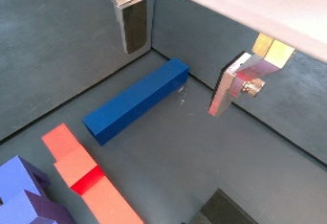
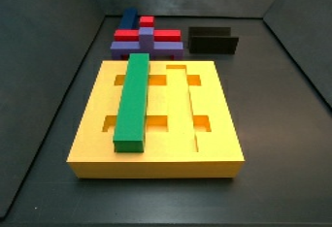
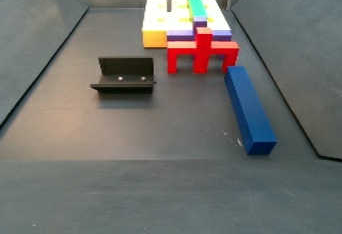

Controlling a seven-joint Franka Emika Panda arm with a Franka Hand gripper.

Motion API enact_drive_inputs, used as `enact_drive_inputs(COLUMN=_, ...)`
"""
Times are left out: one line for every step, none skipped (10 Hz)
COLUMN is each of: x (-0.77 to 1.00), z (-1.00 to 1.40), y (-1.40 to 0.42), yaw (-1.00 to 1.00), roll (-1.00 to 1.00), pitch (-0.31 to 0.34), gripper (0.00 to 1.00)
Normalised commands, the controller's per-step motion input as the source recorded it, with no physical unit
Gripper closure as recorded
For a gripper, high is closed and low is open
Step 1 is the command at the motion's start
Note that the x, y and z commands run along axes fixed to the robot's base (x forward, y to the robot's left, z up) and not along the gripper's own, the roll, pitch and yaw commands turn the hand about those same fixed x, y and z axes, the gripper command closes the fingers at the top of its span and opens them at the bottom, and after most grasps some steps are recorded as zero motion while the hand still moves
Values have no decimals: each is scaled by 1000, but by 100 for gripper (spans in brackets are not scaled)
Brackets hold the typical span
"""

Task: Pick up the blue object. Move up. Move to above the board. Insert the blue object.
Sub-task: Pick up the blue object.

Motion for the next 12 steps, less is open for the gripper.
enact_drive_inputs(x=-543, z=-577, y=397, yaw=-134, roll=-74, pitch=-183, gripper=0)
enact_drive_inputs(x=-860, z=-751, y=474, yaw=-203, roll=-100, pitch=-226, gripper=0)
enact_drive_inputs(x=-897, z=-786, y=474, yaw=-206, roll=-104, pitch=-211, gripper=0)
enact_drive_inputs(x=-986, z=-874, y=426, yaw=-197, roll=-94, pitch=-180, gripper=0)
enact_drive_inputs(x=-989, z=-977, y=291, yaw=-211, roll=-36, pitch=-156, gripper=0)
enact_drive_inputs(x=-889, z=-966, y=237, yaw=-194, roll=0, pitch=-164, gripper=0)
enact_drive_inputs(x=-817, z=-940, y=166, yaw=-166, roll=0, pitch=-176, gripper=0)
enact_drive_inputs(x=-537, z=-857, y=0, yaw=0, roll=-6, pitch=-210, gripper=0)
enact_drive_inputs(x=-377, z=-911, y=-140, yaw=0, roll=20, pitch=-183, gripper=0)
enact_drive_inputs(x=-34, z=-823, y=-71, yaw=0, roll=-4, pitch=-217, gripper=0)
enact_drive_inputs(x=223, z=-577, y=0, yaw=0, roll=0, pitch=-90, gripper=0)
enact_drive_inputs(x=91, z=-560, y=0, yaw=0, roll=0, pitch=-69, gripper=0)
